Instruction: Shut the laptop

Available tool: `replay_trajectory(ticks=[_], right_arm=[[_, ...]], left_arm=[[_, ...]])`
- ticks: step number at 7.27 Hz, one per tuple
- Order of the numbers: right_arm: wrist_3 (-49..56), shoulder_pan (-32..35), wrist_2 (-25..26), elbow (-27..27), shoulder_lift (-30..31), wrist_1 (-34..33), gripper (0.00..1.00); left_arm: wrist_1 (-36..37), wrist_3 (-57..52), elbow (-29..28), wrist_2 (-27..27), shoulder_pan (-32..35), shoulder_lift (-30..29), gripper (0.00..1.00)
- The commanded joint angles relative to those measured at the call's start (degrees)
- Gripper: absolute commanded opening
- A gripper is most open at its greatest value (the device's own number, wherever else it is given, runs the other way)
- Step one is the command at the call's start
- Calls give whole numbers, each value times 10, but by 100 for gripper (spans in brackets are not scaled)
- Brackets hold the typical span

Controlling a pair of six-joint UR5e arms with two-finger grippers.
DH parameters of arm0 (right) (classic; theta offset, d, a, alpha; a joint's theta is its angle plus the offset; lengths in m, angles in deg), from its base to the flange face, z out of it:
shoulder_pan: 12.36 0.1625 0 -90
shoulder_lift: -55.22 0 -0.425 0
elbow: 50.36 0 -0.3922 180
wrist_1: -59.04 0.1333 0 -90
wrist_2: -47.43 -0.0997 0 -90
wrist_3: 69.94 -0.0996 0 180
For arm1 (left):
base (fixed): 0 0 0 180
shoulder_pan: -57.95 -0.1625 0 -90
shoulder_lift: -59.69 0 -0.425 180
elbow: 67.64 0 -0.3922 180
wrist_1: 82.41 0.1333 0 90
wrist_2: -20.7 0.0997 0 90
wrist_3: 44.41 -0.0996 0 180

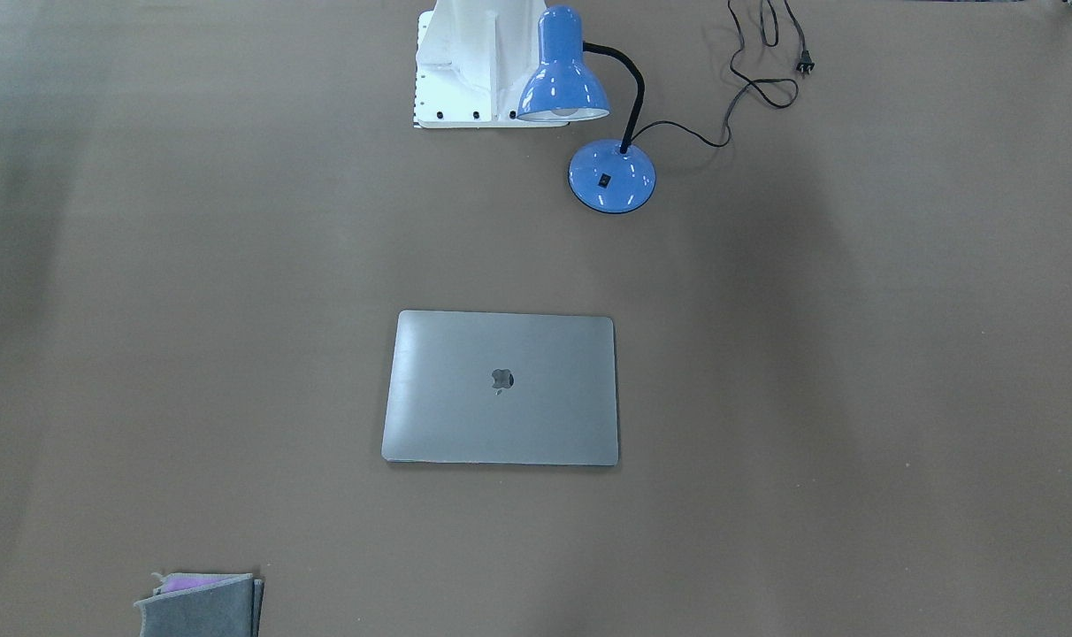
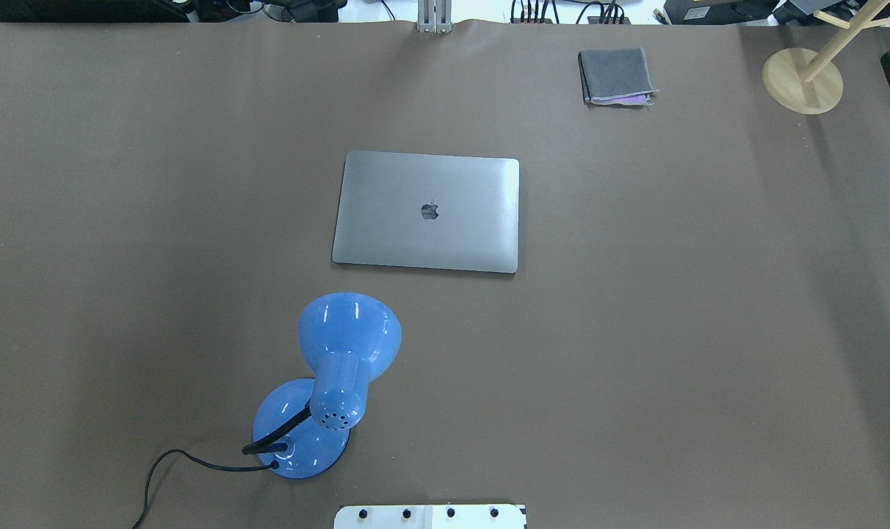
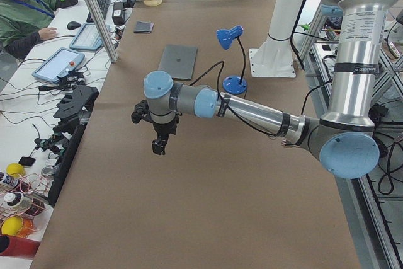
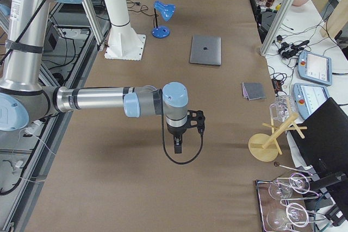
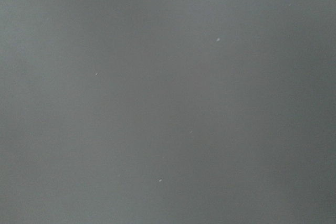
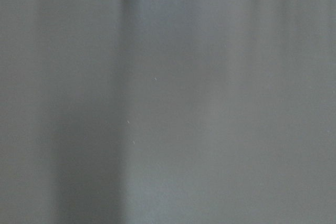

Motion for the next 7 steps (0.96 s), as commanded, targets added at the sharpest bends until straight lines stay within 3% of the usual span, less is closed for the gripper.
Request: replay_trajectory(ticks=[1, 4, 7], right_arm=[[16, 8, 18, 2, 27, -13, 100], [13, 9, 1, 3, 27, -11, 100], [15, 9, -25, 1, 28, -10, 100]], left_arm=[[-17, -5, -28, 4, 13, 25, 99], [-13, -6, -47, 9, 12, 24, 99], [-18, -10, -20, 6, 11, 47, 99]])
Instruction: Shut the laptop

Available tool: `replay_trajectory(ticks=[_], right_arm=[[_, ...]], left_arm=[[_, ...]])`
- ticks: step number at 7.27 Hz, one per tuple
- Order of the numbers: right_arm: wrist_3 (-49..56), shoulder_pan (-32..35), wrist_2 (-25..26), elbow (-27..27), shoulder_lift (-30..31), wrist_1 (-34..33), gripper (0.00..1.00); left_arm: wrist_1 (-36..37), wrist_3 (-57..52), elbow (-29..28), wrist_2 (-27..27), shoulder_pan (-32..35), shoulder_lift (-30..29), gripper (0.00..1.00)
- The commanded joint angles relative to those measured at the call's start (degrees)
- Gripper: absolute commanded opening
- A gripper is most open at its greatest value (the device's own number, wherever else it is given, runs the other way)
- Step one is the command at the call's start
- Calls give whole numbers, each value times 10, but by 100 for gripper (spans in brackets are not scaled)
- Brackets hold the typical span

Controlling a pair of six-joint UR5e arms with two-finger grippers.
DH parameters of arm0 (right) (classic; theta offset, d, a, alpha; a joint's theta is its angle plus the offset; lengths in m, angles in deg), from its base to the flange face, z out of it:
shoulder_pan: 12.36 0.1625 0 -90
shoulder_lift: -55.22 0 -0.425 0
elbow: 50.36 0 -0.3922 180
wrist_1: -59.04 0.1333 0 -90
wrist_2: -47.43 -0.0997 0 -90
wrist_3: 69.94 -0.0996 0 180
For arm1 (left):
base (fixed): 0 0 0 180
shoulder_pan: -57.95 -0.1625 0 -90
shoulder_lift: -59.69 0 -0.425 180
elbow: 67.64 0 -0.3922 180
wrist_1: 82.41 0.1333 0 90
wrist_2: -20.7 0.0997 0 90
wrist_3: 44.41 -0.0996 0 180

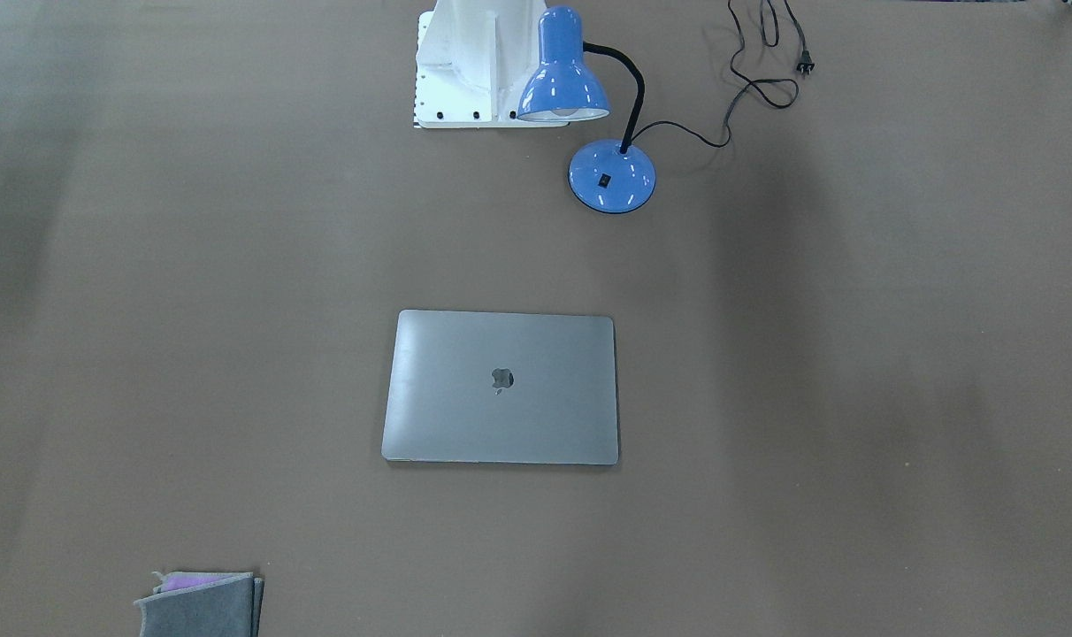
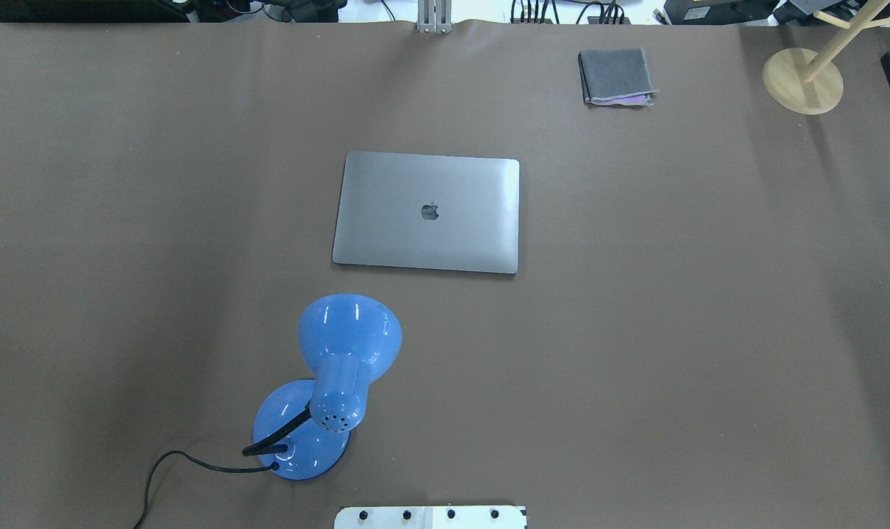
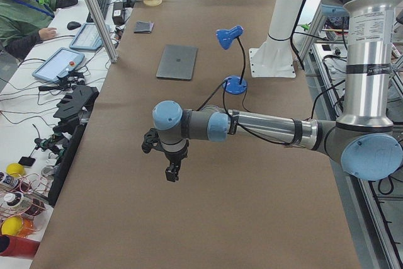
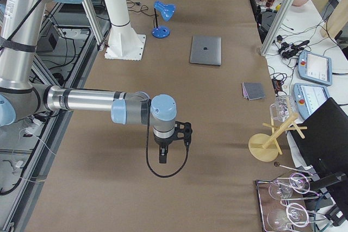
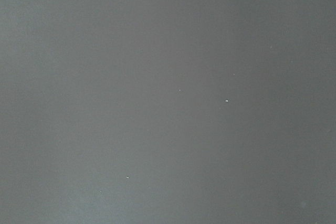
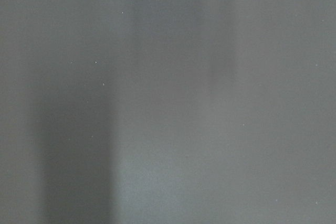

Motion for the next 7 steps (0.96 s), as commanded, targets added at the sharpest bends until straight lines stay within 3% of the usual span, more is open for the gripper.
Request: replay_trajectory(ticks=[1, 7], right_arm=[[1, 0, -5, 2, 2, -1, 100], [1, 0, -5, 2, 8, -1, 100]], left_arm=[[-1, 0, 7, 1, 0, 5, 99], [-1, 0, 4, -3, 0, 20, 99]])
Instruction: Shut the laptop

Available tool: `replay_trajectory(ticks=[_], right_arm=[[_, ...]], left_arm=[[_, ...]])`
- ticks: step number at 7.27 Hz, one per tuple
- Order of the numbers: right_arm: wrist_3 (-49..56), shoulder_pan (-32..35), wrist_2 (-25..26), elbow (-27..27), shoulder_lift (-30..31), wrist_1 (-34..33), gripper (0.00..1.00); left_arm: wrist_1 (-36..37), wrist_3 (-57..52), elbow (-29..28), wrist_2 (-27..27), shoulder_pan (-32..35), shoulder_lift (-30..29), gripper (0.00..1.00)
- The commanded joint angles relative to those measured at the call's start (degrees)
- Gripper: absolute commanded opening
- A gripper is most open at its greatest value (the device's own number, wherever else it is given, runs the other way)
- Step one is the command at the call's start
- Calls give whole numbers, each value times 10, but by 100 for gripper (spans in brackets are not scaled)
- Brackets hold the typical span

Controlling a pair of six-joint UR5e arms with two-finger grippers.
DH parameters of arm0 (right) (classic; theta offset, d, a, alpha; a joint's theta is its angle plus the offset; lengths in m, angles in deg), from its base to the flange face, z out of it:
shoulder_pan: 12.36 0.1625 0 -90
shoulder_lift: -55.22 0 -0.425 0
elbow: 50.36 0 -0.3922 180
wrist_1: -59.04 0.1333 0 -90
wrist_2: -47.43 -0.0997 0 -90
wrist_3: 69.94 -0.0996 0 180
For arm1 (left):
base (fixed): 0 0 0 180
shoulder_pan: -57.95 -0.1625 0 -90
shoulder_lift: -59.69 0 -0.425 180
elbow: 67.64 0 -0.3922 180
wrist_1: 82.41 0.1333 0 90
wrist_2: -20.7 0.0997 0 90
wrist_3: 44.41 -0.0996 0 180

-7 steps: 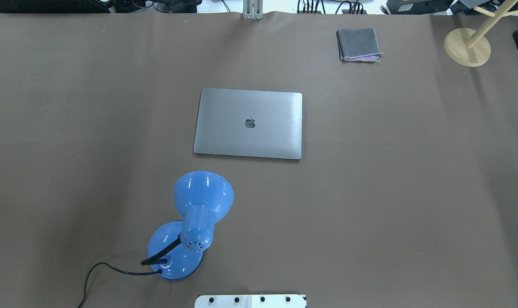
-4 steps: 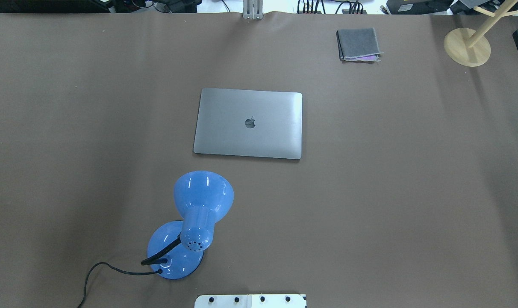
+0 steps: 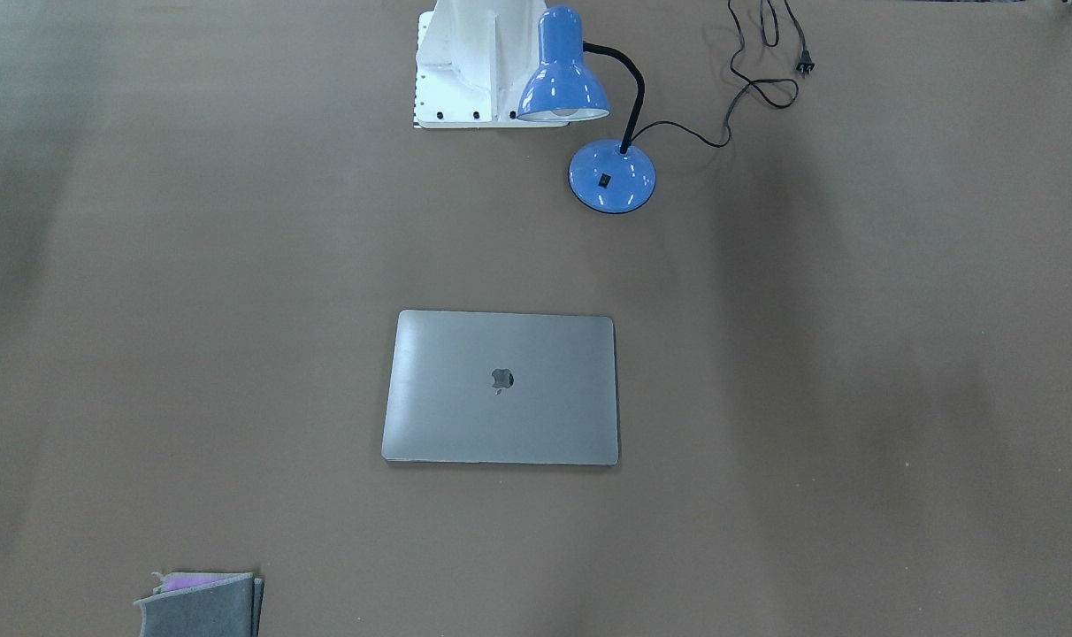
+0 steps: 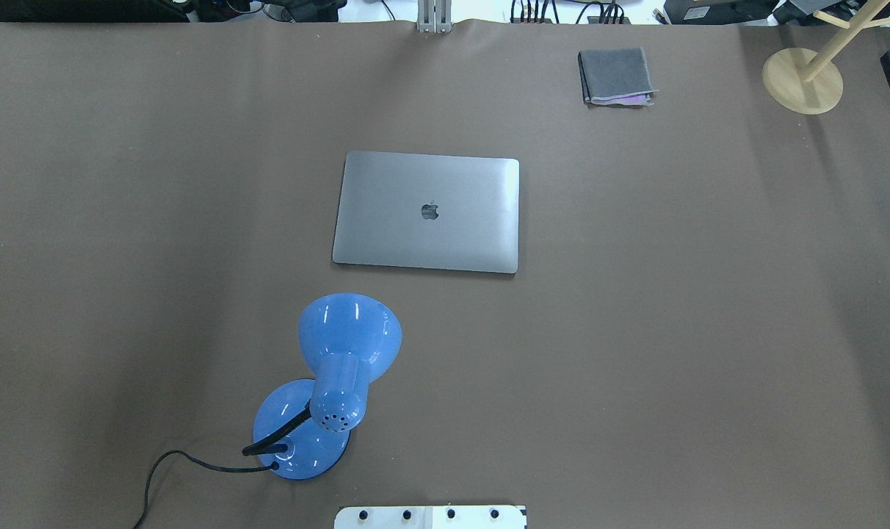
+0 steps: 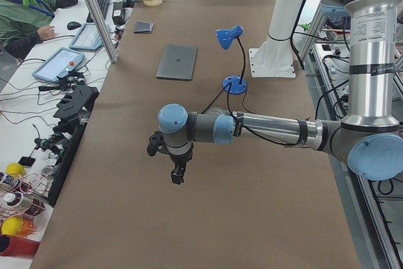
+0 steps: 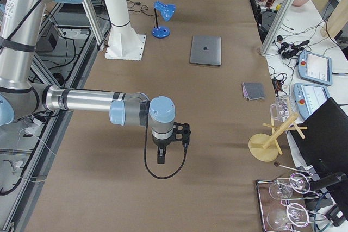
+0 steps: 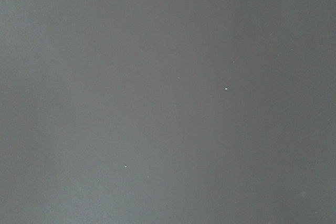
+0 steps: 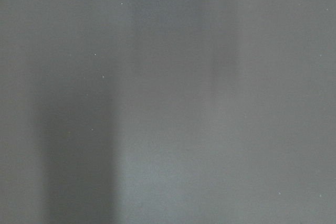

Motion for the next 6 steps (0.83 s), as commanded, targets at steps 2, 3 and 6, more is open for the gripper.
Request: replay_trajectory(ticks=[2, 3, 6], right_arm=[[0, 0, -3, 0, 1, 0, 100], [1, 0, -4, -1, 1, 1, 100], [1, -1, -4, -2, 1, 2, 100]], left_arm=[[0, 0, 3, 0, 1, 3, 99], [0, 0, 3, 0, 1, 3, 99], [0, 0, 4, -3, 1, 3, 99]])
